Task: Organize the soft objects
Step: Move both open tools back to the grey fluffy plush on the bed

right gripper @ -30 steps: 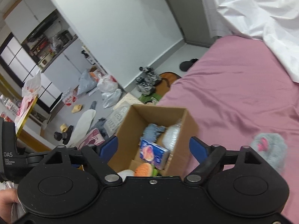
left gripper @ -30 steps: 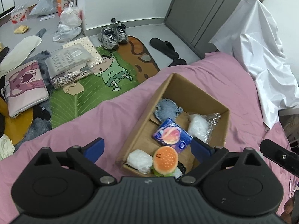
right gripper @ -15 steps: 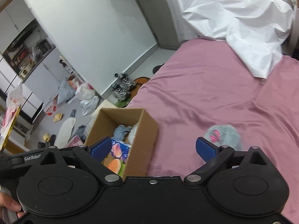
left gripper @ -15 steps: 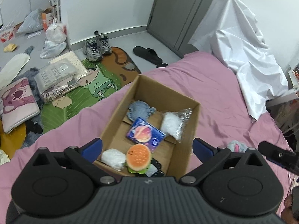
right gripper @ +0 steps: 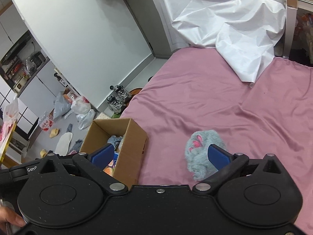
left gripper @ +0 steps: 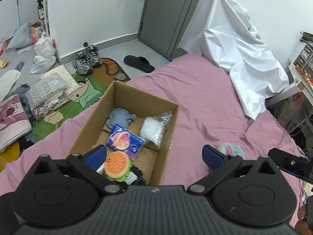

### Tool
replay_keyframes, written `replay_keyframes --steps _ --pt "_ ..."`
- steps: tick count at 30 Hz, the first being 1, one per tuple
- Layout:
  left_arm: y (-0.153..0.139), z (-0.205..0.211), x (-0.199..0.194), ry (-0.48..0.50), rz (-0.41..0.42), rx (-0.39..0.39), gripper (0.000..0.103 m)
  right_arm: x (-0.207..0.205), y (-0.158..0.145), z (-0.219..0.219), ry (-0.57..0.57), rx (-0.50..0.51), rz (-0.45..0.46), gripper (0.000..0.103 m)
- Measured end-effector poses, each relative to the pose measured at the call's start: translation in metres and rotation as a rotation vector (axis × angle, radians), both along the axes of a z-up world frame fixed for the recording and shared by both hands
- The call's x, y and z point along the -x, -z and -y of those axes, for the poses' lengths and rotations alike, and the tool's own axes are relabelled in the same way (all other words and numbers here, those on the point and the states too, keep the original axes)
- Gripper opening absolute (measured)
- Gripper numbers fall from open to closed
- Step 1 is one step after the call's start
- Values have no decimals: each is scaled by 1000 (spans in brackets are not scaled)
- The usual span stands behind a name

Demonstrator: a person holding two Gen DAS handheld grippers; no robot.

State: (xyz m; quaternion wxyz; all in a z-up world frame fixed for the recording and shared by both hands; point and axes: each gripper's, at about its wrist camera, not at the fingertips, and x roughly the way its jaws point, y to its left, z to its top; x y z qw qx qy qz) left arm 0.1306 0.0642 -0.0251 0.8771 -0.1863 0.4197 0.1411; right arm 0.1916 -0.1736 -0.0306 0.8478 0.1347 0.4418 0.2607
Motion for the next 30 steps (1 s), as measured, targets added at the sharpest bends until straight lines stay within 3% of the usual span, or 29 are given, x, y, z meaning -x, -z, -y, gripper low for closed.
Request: replay_keyframes --steps 10,17,30 --pt "-5 28 -15 17 -21 -19 103 -3 -1 26 27 -39 -1 103" --pt "6 44 -26 19 -55 -17 103 -8 8 41 38 -49 -28 103" --pt "26 81 -49 109 -66 3 101 -23 27 68 104 -67 -86 103"
